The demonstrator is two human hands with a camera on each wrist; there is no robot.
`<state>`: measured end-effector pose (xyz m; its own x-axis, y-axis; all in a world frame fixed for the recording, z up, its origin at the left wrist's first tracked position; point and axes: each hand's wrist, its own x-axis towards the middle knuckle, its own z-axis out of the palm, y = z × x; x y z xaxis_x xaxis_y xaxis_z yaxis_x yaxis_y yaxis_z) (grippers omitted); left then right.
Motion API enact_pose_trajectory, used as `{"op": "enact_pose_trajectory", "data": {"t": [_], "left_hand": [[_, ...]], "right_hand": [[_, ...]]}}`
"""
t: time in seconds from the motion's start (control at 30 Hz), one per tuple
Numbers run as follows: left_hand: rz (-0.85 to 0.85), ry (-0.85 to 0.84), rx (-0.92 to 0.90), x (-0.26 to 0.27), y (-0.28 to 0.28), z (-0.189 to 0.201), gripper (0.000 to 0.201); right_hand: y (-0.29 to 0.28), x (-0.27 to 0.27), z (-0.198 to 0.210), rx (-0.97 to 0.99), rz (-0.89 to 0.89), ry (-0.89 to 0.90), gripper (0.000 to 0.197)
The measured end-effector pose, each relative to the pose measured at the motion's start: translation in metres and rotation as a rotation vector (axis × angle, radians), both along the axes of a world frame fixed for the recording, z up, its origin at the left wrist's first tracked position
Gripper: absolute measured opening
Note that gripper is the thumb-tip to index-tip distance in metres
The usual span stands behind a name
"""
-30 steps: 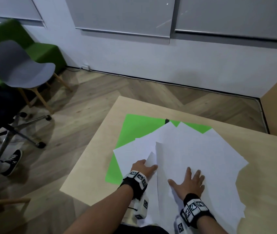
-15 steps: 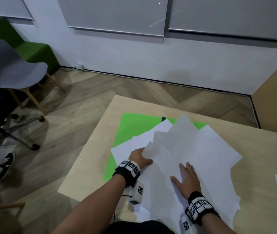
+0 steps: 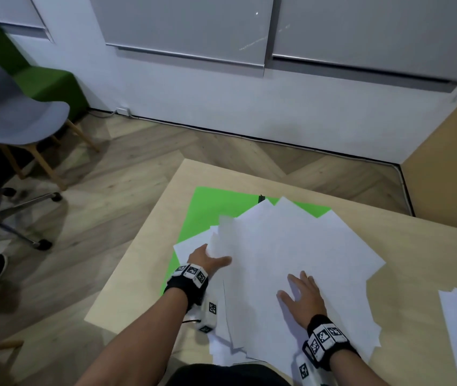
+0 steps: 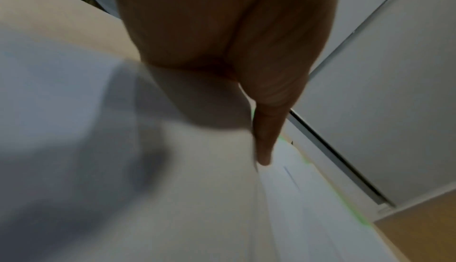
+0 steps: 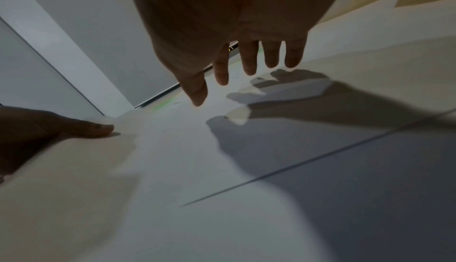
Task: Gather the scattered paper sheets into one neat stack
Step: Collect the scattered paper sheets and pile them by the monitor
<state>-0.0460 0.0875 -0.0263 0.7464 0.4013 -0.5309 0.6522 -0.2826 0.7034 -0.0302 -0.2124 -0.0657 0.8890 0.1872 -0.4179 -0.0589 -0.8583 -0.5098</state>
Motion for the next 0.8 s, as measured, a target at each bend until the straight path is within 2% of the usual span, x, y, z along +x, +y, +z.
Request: {"op": "enact_pose_trajectory", "data": {"t": [0.1,0.2,0.33,0.47,0.67,0.73,0.8], "left_hand": [[-0.046,0.035,0.074,-0.001,-0.003,0.001,0.047],[-0.029,0.010,0.111,0.002,0.006,0.012,0.052],[0.046,-0.058,0.058,0.011,0.038,0.023,0.081],[0.138,-0.202,-0.030,0.018,0.063,0.037,0.051],[0.432,-0.441,-0.234,0.024,0.078,0.068,0.046],[0.487,-0.506,-0.363,0.024,0.077,0.081,0.042],[0.516,-0.556,-0.531,0.023,0.078,0.084,0.038]], "right_hand": [[0.002,0.000,0.002,0.011,0.012,-0.063,0.061],[0.001,-0.001,0.001,-0.019,0.078,-0.064,0.061],[-0.007,-0.001,-0.004,-0.088,0.116,-0.036,0.062],[-0.005,0.001,0.001,-0.105,0.096,-0.050,0.055],[0.003,0.008,0.017,-0.132,0.018,-0.038,0.037],[0.007,0.013,0.026,-0.114,-0.031,-0.049,0.032],[0.012,0.016,0.036,-0.030,-0.125,-0.033,0.038]]}}
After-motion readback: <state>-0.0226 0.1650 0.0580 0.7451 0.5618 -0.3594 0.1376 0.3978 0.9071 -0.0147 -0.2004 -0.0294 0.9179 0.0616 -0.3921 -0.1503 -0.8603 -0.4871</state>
